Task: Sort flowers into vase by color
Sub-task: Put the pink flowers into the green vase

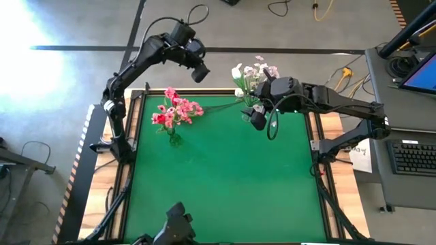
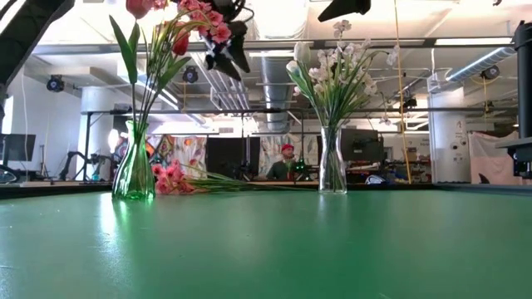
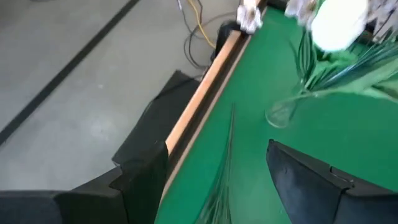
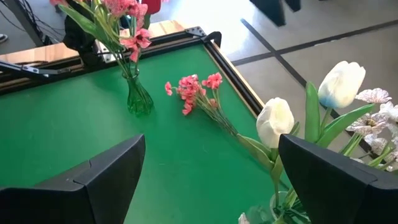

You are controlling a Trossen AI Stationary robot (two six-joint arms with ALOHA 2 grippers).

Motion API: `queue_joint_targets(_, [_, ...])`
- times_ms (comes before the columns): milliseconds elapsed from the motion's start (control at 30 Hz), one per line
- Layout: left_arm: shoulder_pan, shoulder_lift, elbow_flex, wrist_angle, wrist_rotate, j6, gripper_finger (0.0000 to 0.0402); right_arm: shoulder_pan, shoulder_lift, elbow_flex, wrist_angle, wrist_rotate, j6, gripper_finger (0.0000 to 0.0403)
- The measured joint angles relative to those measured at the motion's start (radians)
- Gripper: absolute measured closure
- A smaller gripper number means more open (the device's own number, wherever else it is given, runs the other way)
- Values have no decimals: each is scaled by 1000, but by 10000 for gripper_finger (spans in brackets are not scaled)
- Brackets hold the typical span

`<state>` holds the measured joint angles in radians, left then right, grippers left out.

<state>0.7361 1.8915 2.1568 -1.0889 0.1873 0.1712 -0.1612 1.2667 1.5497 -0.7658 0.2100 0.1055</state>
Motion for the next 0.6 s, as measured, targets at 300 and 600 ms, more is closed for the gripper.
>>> queue_joint_targets(300, [-59, 0, -104, 73, 9, -56, 142, 0, 0, 0, 0, 0, 0, 41])
queue_joint_targets(600, [-88, -2, -116, 61, -23, -48, 142, 0, 0, 0, 1, 0, -3, 41])
